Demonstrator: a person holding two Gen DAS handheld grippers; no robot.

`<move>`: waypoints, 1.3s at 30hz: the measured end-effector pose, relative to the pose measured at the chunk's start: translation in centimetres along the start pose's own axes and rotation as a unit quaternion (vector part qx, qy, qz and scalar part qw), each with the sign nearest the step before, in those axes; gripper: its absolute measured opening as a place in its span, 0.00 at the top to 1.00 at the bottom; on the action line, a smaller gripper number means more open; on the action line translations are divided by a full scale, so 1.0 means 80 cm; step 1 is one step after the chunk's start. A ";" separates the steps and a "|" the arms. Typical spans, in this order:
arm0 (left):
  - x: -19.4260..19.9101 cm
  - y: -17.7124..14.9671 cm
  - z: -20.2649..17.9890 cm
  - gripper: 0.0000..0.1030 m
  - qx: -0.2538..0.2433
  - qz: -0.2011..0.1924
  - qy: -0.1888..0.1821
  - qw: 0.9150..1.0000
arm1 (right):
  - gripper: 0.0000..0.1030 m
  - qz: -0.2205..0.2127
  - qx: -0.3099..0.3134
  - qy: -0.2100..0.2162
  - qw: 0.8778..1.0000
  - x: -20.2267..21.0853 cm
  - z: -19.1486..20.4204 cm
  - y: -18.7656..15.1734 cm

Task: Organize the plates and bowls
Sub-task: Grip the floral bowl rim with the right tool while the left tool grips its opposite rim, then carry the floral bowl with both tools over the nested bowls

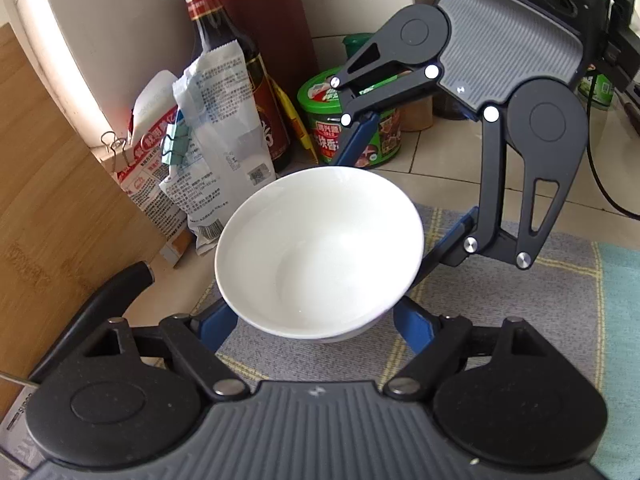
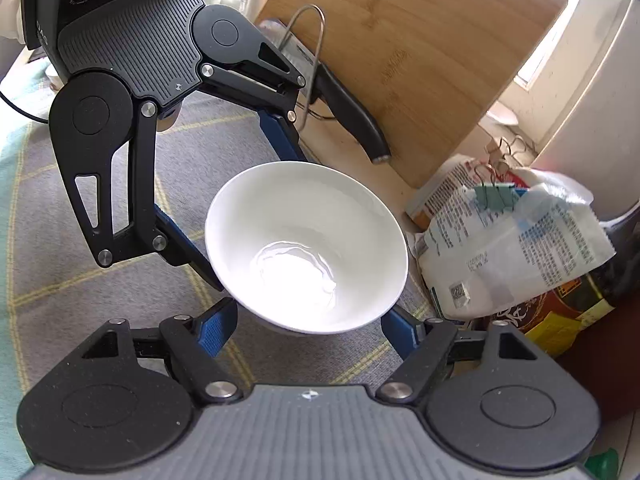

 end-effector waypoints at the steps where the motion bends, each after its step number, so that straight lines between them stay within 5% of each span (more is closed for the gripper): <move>1: 0.004 0.000 -0.003 0.18 0.001 -0.001 0.001 1.000 | 0.20 -0.001 0.001 0.000 1.000 0.004 0.002 0.001; 18: 0.089 -0.029 -0.061 0.18 0.023 -0.001 0.024 0.999 | 0.20 -0.022 0.042 0.009 0.999 0.067 0.076 0.043; 39: 0.228 -0.130 -0.080 0.18 0.086 0.020 0.088 0.992 | 0.20 -0.078 0.105 0.060 0.990 0.082 0.195 0.168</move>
Point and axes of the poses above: each gripper's, at about its wrist camera, not at the fingertips, and x roughly against the way its jaws point, z to its left, y to its top, the point moved 4 cm from there along -x, roughly the way its jaws point, and after that the axes turned 11 degrees about -y, right-handed, at the moved point
